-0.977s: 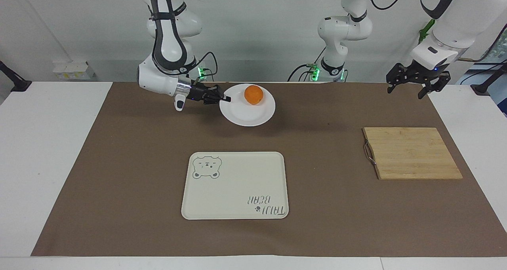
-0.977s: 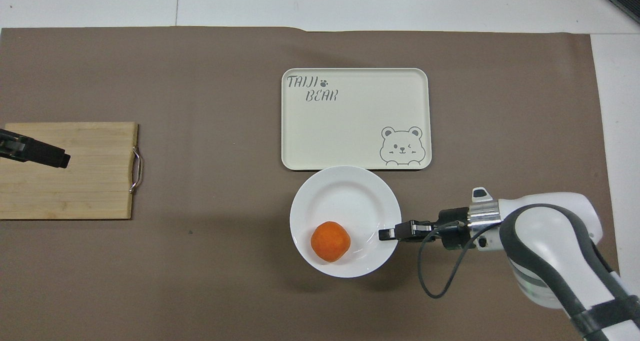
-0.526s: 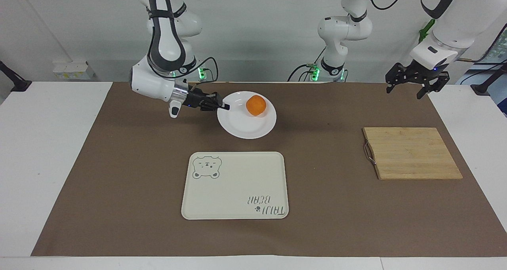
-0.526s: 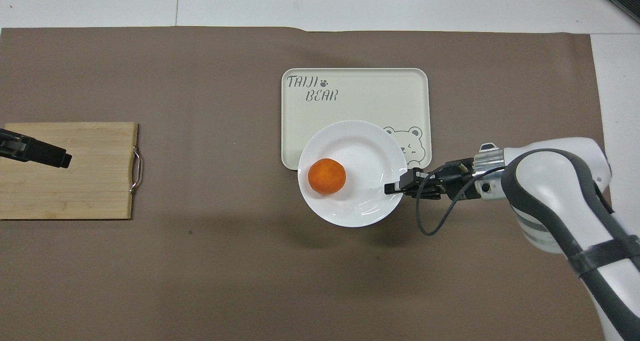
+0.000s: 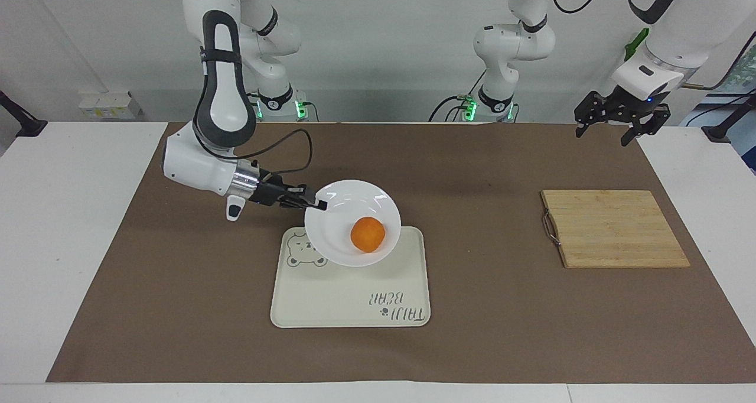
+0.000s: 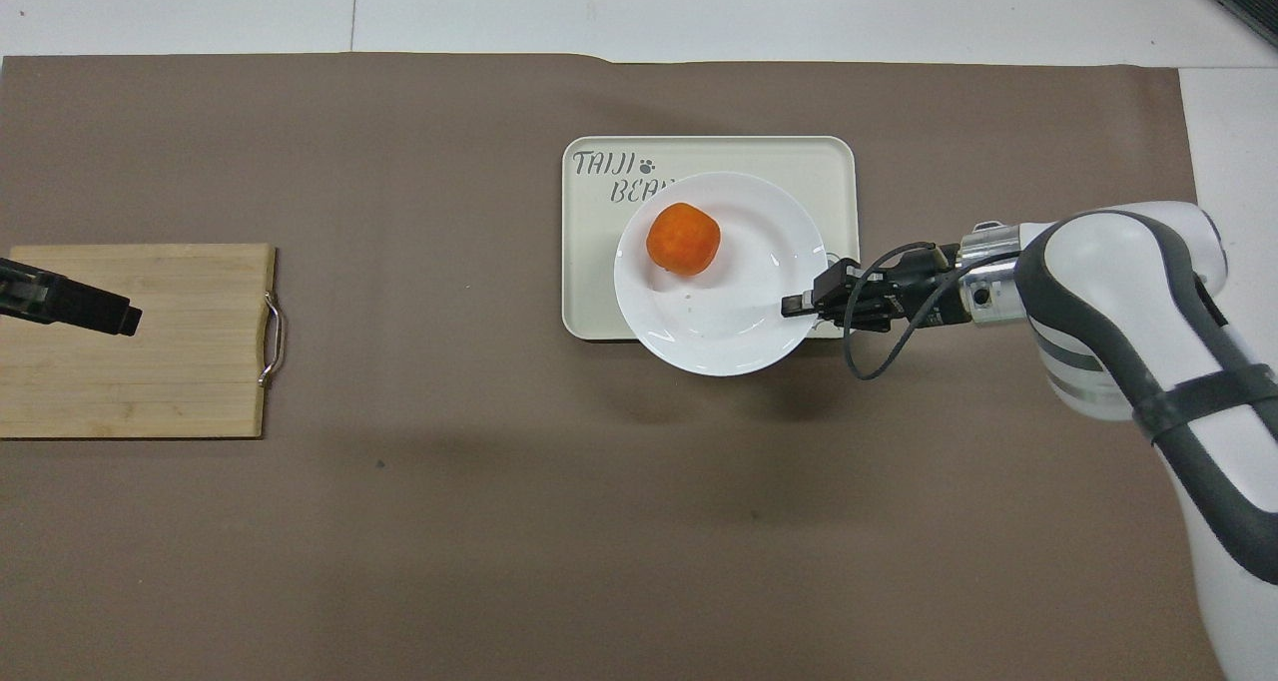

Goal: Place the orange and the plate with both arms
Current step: 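Lift the plate with the right gripper and carry it onto the tray, then lower the plate onto the tray and slide it into place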

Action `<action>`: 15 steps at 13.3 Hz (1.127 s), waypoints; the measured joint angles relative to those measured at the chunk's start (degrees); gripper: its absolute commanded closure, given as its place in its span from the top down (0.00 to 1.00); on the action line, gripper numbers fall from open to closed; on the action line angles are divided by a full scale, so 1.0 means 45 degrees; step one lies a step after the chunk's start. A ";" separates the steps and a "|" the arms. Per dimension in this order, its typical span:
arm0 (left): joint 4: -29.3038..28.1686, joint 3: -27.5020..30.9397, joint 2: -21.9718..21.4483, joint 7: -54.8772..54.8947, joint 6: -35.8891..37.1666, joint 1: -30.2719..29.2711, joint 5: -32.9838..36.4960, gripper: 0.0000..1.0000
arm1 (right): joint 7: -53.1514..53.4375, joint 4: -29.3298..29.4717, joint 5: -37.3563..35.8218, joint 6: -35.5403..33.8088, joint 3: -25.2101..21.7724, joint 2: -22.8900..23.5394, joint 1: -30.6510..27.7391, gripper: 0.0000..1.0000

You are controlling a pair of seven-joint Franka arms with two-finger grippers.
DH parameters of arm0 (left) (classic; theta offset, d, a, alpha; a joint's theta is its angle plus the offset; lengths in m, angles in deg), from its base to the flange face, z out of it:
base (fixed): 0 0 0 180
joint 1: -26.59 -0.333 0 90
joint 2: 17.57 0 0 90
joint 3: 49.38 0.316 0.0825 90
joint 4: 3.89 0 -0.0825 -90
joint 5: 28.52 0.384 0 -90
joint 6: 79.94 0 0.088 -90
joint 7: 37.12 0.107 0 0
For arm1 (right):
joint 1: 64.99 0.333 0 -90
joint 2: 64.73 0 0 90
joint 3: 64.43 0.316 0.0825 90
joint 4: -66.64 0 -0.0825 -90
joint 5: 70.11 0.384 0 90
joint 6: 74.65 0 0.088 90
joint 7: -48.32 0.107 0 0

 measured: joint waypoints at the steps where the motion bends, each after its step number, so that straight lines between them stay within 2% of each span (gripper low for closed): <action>1: 0.0000 -0.0004 -0.0011 -0.0023 0.0000 0.0000 -0.0009 1.00 | 0.0000 0.0262 0.0000 0.0001 0.0001 0.0374 0.0001 0.00; 3: 0.0000 -0.0008 -0.0011 -0.0036 0.0000 0.0001 -0.0023 1.00 | 0.0000 0.0785 0.0000 0.0157 0.0010 0.1014 0.0051 0.00; 10: 0.0000 -0.0018 -0.0010 -0.0048 -0.0001 0.0003 -0.0034 1.00 | -0.0185 0.1917 0.0000 0.0791 0.0060 0.2253 0.0099 0.00; 15: 0.0000 -0.0032 -0.0010 -0.0048 -0.0001 0.0005 -0.0042 1.00 | -0.0811 0.2322 0.0000 0.0866 0.0067 0.2757 0.0112 0.00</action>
